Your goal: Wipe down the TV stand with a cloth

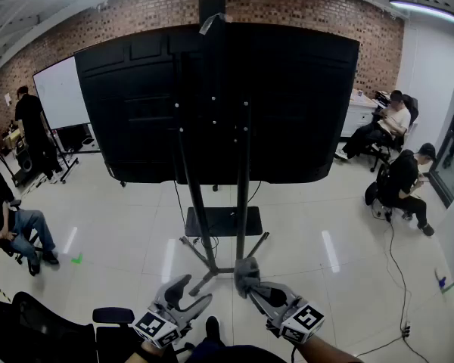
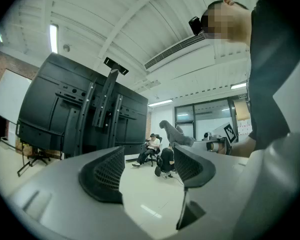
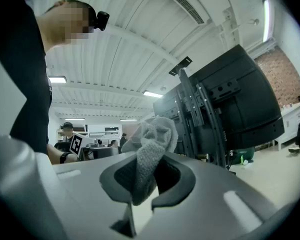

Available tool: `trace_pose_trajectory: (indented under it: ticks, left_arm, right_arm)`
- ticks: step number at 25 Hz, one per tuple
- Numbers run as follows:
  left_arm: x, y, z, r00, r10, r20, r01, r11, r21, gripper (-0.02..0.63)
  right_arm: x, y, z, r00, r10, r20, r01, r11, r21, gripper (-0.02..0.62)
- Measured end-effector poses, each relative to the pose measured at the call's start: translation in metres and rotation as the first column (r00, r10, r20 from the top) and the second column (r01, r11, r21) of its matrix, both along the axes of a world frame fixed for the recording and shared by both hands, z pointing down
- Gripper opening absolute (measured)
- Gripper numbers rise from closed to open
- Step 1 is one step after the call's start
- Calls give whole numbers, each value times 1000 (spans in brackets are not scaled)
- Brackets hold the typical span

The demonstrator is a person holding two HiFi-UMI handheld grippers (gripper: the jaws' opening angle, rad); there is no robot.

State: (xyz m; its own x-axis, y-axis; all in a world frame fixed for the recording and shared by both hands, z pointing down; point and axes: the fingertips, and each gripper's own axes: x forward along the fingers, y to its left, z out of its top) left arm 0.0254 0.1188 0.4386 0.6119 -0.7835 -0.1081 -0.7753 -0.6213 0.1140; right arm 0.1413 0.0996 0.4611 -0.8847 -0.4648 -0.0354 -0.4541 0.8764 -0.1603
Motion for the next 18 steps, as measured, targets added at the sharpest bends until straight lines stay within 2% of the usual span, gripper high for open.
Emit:
trace_pose_trajectory:
  ticks: [3, 7, 10, 14, 18]
  left_arm:
    - [-13, -24, 9, 1000, 1, 28, -1, 1000, -16, 334]
    - [-30, -65, 1, 999, 22, 35, -23, 1000, 4, 333]
    - [-45, -104, -12, 997, 51, 57, -52, 998, 22, 333]
    - [-69, -155, -42, 991, 98, 86, -106, 991, 85, 333]
    - [-90, -202, -82, 982, 161, 102, -175, 973, 152, 333]
  right_arm:
    - [-18, -18, -11, 1000, -14, 9, 14, 1000, 28, 34]
    - [-32, -59, -19, 1000, 20, 6, -21, 998, 52, 34]
    - [-48, -97, -44, 999, 37, 10, -38, 993, 112, 34]
    - [-69, -151, -72, 997, 74, 19, -76, 984, 160, 34]
    - [-91, -200, -108, 994, 96, 57, -106, 975, 193, 34]
